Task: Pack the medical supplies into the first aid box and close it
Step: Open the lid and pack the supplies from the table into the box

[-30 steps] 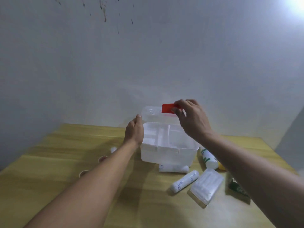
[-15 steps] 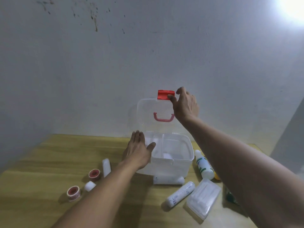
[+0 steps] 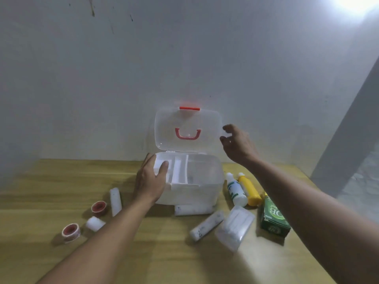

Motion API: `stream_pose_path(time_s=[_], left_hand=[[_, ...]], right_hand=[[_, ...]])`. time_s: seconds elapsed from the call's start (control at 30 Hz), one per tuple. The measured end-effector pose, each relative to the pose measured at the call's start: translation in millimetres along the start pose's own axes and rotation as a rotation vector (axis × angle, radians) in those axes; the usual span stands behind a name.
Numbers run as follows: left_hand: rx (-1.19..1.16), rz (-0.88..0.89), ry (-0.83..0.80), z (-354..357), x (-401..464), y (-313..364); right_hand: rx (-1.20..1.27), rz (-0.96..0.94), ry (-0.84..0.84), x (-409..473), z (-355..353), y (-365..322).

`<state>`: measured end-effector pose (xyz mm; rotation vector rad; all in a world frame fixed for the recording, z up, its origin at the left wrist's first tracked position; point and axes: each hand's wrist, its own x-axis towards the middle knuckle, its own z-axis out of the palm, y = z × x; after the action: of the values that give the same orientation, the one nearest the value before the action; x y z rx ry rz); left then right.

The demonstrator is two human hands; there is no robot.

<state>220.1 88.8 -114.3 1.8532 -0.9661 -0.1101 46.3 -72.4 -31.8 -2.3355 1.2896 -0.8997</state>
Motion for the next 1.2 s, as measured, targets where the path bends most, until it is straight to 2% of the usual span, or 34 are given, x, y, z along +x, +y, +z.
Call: stream_pose_path(time_s=[0.27, 0.43, 0.53, 0.67, 0.8, 0.93, 1.07, 1.13, 1.2], left_hand=[[-0.071, 0.006, 0.101, 12, -22, -10], [0.173, -0.015, 0.021, 10, -19, -5], [0.327, 0.065, 0.009, 3, -11, 3], [0.461, 0.175, -0.117, -1, 10, 18], [0.559, 0.237, -0.292, 5, 25, 29], [0.667, 0.19, -0.41, 17, 28, 27], [0.789, 0.186, -0.449, 23, 29, 22], [0.788, 0.183, -0.449, 23, 29, 21], [0.791, 0.179, -0.454, 23, 28, 21]], right_hand=[[-0.32, 0.107, -0.273, -47, -23, 56], [-0.414, 0.192, -0.309, -60, -11, 65], [-0.406, 0.226, -0.317, -57, -7, 68], [-0.391, 0.254, -0.349, -50, -6, 72], [-0.426, 0.284, -0.309, -47, -14, 77], [-0.515, 0.424, -0.289, -51, -33, 90], [-0.5, 0.604, -0.427, -54, -50, 94], [-0.381, 0.716, -0.502, -56, -55, 93], [-0.298, 0.769, -0.509, -58, -57, 94]])
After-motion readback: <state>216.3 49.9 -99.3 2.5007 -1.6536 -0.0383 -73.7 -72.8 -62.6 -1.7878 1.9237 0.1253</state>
